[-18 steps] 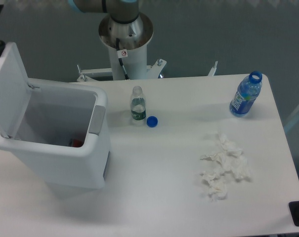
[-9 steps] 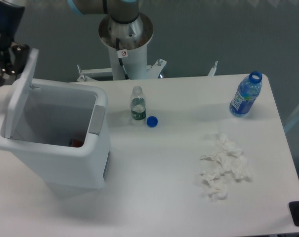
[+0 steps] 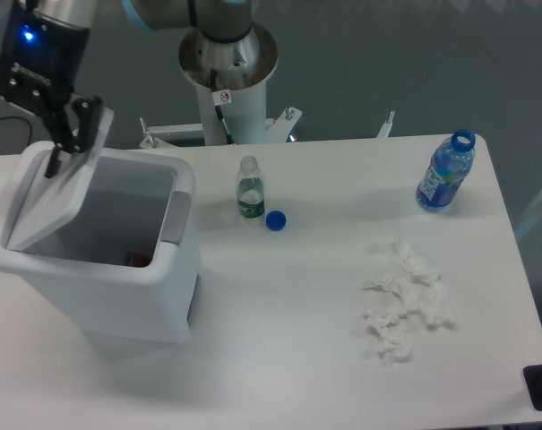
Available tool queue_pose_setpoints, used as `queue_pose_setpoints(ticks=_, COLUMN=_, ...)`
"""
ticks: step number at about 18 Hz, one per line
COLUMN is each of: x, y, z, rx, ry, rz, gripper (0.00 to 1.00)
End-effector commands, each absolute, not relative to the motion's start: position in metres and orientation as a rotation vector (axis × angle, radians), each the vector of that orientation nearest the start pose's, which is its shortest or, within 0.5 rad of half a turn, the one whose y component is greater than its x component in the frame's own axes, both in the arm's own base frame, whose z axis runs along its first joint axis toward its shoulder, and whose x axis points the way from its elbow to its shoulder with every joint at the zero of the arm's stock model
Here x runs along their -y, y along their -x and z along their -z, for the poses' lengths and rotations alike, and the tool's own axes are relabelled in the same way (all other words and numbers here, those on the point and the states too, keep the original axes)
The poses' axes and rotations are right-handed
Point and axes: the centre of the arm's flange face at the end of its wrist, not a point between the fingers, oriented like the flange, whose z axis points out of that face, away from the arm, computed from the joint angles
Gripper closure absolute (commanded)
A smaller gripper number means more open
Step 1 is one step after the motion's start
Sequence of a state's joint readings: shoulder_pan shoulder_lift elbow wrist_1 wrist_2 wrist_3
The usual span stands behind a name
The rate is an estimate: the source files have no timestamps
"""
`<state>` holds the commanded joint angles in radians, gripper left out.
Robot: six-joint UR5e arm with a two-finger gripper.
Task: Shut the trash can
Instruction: 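Push the upright lid down over the trash can opening with the gripper, then press the gripper down on the lid to seat it shut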
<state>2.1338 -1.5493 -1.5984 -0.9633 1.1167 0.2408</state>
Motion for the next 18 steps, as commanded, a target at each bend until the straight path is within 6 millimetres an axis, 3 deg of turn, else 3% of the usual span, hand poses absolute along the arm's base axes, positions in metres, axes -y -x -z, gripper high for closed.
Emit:
queue_pose_setpoints(ticks=5, x=-0.528, y=0.135, z=-0.549, rx=0.213, ry=2.444, rz=0.196, gripper=0.0)
queue_pose_setpoints(ticks=11, x=-0.525, y=0.147, z=-0.547, rx=0.222, ry=2.449, rz=0.173, gripper=0.0)
queue_pose_setpoints(ticks=18, x=-0.519, y=0.159, z=-0.529, rx=0.255, ry=2.489, rz=0.135, gripper=0.0)
